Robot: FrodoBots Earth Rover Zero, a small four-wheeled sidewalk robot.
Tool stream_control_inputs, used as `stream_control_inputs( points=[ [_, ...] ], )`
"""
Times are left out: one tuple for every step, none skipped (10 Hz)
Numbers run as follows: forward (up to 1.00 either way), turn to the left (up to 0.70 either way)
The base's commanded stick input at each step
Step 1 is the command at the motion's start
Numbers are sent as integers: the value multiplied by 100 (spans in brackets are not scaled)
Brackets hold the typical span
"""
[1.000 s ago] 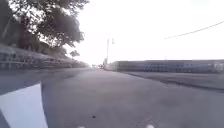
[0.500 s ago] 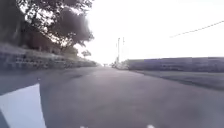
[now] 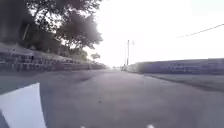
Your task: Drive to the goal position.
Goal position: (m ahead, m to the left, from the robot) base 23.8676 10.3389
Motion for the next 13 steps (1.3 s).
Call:
stream_control_inputs(
  points=[
    [70,0],
    [70,0],
    [70,0],
    [70,0],
    [70,0],
    [70,0],
    [70,0],
    [70,0],
    [70,0],
    [70,0],
    [70,0],
    [70,0],
    [70,0]
  ],
)
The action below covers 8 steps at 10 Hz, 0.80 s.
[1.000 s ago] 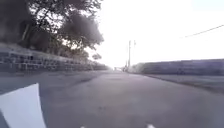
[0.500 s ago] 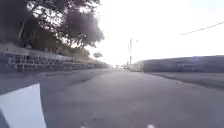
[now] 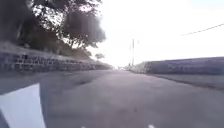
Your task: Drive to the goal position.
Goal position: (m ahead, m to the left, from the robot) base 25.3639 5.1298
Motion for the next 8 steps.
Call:
stream_control_inputs(
  points=[
    [70,0],
    [70,0],
    [70,0],
    [70,0],
    [70,27],
    [70,27],
    [70,27],
    [70,27]
  ],
)
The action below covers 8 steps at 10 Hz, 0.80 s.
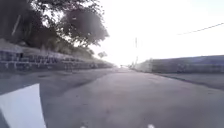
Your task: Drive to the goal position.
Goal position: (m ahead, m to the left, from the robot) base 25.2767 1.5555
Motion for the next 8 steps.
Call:
stream_control_inputs(
  points=[
    [70,27],
    [70,27],
    [70,27],
    [70,0],
    [70,0],
    [70,0],
    [70,0],
    [70,0]
  ],
)
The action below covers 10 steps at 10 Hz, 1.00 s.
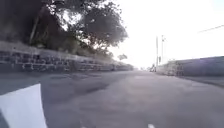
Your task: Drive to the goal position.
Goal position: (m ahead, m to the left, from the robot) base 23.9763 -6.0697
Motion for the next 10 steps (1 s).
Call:
stream_control_inputs(
  points=[
    [70,0],
    [70,0],
    [70,0],
    [70,0],
    [70,0],
    [70,-27],
    [70,-27],
    [70,-27],
    [70,-27],
    [70,-27]
  ],
)
